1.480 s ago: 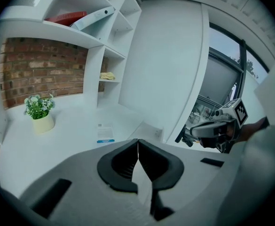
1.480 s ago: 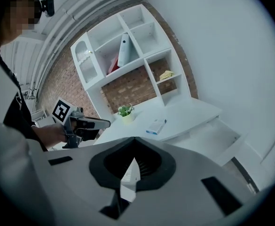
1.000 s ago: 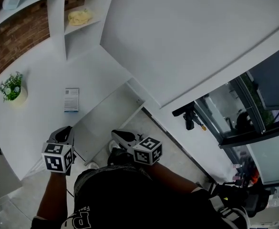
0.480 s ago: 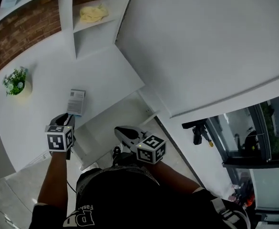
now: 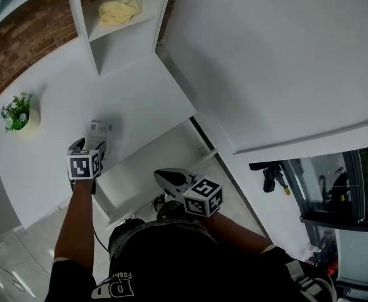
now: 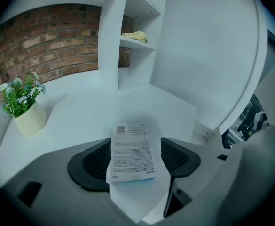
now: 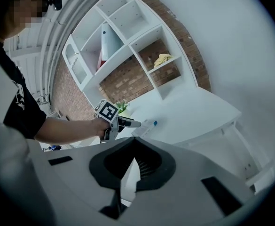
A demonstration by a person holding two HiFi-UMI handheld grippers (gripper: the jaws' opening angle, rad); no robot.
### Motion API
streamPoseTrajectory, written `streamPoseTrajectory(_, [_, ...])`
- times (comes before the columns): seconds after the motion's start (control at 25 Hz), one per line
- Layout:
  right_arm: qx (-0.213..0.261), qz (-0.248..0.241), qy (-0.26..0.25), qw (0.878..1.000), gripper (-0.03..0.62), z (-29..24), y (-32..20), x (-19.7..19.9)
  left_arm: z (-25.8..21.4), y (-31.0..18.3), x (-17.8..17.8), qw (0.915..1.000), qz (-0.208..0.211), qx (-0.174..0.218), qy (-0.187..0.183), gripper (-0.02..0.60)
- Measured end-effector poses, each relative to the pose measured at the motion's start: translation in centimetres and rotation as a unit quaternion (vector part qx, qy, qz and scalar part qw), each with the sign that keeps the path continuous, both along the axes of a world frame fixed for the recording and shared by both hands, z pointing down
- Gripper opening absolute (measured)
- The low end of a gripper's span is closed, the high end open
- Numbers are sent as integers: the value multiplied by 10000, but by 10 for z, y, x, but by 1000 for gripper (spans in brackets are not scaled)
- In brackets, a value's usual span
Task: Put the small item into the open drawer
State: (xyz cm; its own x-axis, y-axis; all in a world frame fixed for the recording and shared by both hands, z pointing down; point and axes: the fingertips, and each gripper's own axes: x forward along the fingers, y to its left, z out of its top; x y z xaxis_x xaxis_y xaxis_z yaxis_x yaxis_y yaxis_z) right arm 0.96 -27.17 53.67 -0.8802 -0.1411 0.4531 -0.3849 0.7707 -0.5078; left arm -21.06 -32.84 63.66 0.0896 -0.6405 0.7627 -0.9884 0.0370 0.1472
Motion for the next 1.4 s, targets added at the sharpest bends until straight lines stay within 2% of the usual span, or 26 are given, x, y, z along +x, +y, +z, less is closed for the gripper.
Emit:
streamPoseTrajectory(0.16, [-89,-22,25,10000,5,6,-14,7,21,-16,-1,9995,62,-286,-134,351])
streamPoseTrajectory(0.32, [-177,-62,45,9998,5,13,-25,12,40,-22,-7,9979,-61,-609,-201,385])
streamPoseTrajectory(0.6, [-311,-79,45,9995,5,19,-44,17,67,-24,-5,9930,-171,-1163,-85,414])
streamPoseTrajectory(0.96, [-443,-115,78,9989,5,30,-60,31,74,-25,-6,9914,-117,-1302,-37,422])
streamPoseTrajectory(1.4, [-287,-261,54,9992,5,26,-68,48,68,-24,-7,9928,-270,-1171,23,420])
